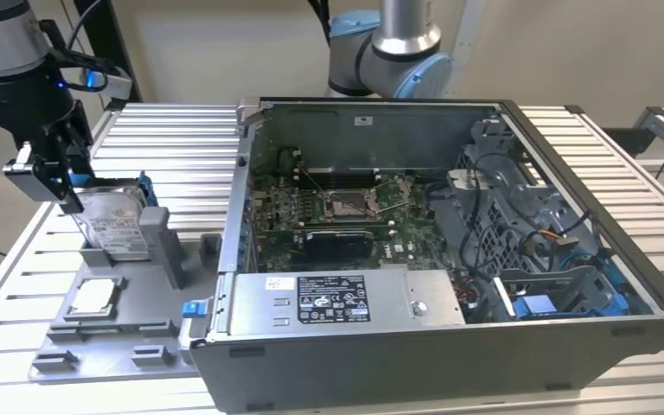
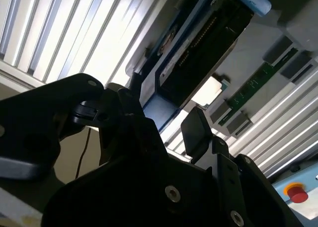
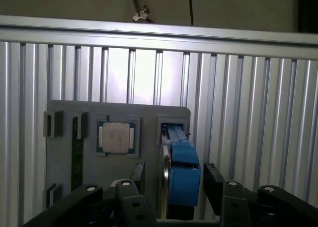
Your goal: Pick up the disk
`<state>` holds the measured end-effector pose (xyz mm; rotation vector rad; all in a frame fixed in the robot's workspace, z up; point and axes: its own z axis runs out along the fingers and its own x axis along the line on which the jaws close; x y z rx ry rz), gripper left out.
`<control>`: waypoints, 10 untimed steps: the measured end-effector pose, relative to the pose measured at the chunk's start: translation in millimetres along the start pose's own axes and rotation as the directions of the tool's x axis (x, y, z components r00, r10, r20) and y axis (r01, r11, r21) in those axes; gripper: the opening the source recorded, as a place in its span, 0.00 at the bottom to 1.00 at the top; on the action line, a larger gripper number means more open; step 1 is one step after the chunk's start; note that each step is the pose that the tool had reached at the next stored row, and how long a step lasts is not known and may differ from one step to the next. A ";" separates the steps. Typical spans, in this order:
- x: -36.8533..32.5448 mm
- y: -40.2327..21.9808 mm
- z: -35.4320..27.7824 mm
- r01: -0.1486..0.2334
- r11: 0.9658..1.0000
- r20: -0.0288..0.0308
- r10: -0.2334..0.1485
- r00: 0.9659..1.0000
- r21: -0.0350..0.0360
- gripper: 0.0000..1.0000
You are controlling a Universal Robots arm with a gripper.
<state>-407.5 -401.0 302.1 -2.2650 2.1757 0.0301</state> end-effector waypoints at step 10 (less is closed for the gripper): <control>0.0 -0.1 9.6 -0.005 1.000 0.005 0.005 1.000 0.004 1.00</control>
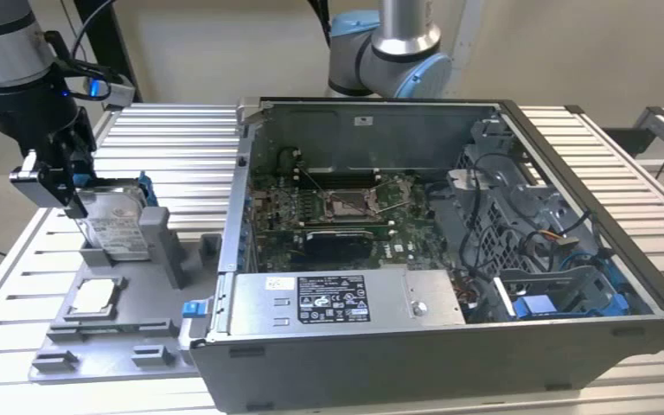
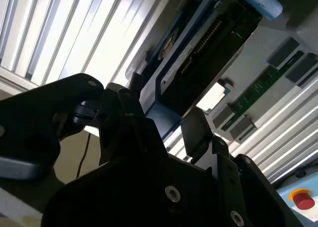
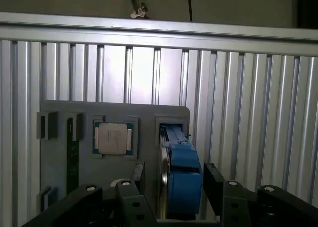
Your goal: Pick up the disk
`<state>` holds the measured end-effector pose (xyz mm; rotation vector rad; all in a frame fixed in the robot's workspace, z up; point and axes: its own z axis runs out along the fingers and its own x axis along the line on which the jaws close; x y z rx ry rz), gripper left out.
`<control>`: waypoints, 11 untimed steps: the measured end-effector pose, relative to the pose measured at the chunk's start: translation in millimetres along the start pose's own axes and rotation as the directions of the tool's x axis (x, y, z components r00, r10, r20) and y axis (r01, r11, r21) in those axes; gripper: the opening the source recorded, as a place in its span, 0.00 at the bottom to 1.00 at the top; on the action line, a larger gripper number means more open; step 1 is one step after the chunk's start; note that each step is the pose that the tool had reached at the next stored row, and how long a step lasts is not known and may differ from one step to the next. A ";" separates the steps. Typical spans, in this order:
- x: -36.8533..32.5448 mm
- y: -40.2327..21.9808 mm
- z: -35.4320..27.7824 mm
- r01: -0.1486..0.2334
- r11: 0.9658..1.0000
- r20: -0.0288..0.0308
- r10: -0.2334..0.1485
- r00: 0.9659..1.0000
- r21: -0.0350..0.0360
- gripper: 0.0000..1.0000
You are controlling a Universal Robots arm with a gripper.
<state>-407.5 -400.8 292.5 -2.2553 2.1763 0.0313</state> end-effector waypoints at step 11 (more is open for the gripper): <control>0.0 -0.1 5.5 -0.001 1.000 0.000 0.001 1.000 0.000 1.00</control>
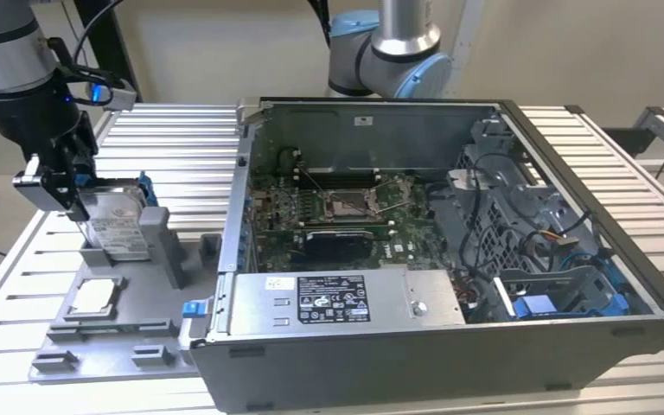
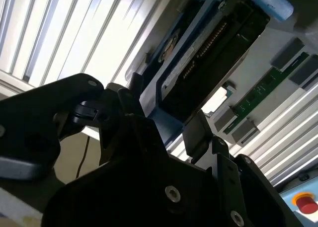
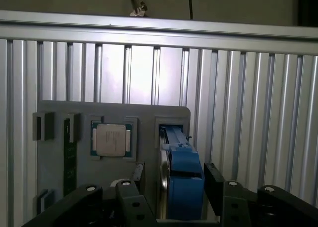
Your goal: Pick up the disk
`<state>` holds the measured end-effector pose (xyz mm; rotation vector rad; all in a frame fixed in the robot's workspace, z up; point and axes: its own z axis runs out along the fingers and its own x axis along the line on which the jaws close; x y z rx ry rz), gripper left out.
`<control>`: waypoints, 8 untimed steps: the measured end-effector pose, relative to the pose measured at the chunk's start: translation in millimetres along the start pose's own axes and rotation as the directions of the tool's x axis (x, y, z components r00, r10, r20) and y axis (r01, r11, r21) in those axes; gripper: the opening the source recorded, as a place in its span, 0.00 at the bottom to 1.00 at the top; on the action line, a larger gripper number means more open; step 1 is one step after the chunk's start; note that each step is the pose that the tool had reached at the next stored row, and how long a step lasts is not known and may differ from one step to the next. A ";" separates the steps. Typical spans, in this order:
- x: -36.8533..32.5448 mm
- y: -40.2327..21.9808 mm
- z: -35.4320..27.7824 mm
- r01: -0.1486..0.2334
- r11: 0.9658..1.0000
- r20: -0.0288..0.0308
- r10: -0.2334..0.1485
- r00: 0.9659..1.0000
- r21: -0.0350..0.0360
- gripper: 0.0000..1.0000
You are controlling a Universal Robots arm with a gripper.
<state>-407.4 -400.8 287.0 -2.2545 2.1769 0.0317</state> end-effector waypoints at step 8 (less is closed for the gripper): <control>0.0 0.0 2.3 0.000 1.000 0.000 0.000 1.000 0.000 1.00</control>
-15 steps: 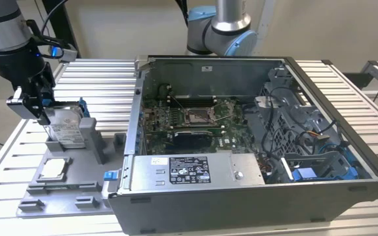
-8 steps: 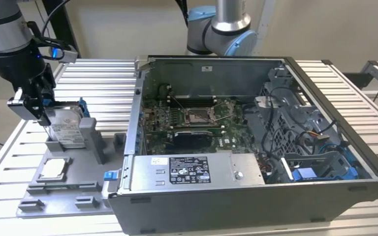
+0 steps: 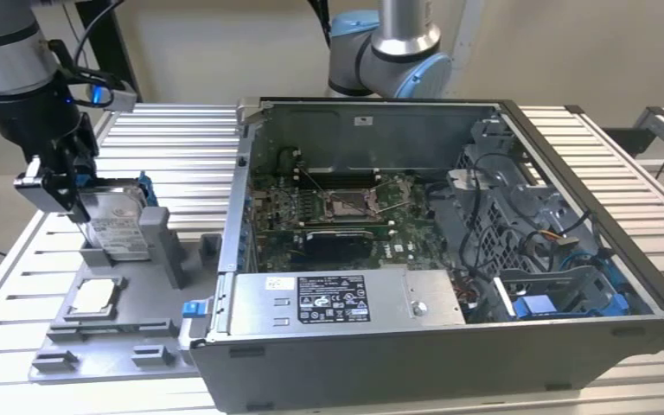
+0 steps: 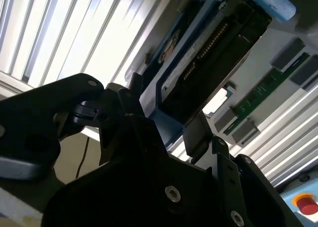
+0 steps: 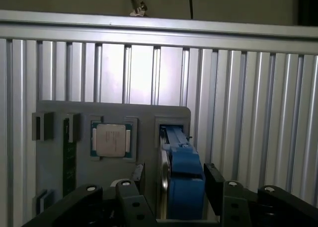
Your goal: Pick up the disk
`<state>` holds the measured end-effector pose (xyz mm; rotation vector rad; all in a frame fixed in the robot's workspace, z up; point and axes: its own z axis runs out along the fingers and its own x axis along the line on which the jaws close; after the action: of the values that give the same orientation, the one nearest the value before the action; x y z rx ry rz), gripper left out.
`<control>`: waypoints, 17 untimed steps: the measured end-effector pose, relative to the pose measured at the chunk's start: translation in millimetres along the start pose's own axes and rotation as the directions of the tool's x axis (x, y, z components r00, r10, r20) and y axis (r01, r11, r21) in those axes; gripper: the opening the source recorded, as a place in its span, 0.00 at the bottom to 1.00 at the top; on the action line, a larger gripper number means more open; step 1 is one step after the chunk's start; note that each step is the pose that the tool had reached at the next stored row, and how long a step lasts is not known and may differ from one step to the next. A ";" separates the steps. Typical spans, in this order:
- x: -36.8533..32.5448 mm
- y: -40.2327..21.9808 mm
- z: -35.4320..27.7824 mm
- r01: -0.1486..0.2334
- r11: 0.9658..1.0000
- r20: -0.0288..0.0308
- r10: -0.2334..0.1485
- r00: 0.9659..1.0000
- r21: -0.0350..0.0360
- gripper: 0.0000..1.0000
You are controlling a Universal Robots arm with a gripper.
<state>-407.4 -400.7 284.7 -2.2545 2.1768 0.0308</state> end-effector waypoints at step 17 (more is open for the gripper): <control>0.1 0.0 4.6 0.000 1.000 0.001 0.000 1.000 0.001 0.00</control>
<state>-407.5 -400.7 280.0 -2.2535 2.1760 0.0302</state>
